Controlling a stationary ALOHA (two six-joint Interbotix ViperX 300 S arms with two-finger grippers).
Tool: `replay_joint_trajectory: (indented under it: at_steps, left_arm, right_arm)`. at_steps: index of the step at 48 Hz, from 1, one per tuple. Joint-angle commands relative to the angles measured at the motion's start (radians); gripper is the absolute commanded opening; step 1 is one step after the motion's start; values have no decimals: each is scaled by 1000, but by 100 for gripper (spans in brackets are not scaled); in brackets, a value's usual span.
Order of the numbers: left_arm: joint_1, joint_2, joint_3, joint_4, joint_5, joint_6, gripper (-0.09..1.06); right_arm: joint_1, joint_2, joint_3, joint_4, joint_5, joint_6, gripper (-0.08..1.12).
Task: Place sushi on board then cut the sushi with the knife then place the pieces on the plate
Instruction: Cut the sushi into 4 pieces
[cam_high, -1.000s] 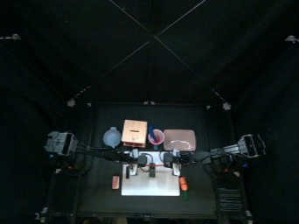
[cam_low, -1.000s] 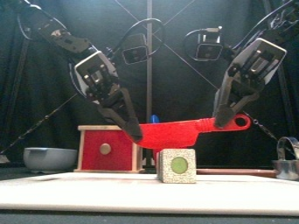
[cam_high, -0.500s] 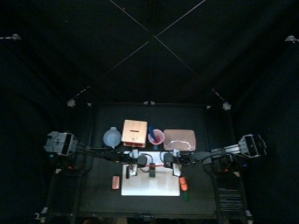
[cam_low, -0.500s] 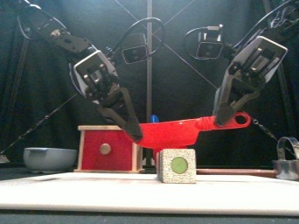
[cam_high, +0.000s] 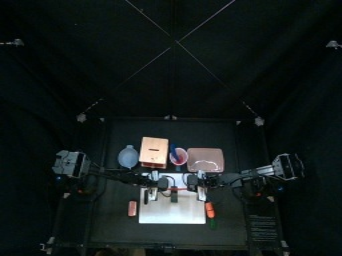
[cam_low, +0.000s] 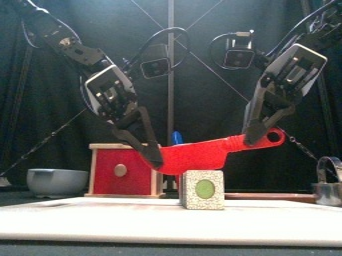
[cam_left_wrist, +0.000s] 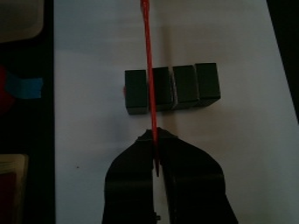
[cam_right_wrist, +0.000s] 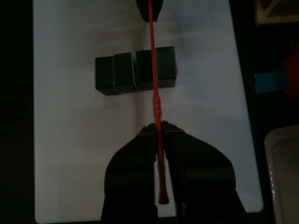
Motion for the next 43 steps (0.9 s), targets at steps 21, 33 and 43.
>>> replay_joint_trajectory:
  at_steps: [21,33,43]
  left_arm:
    - [6,-14,-21,3,-6,2,34]
    - [6,-14,-21,5,-9,2,34]
    - [6,-12,-20,11,-6,3,34]
  right_arm:
    - [-2,-40,-32,0,-6,-2,39]
    - [-2,-44,-32,0,-6,-2,39]
    - [-3,-44,-28,-6,-6,0,39]
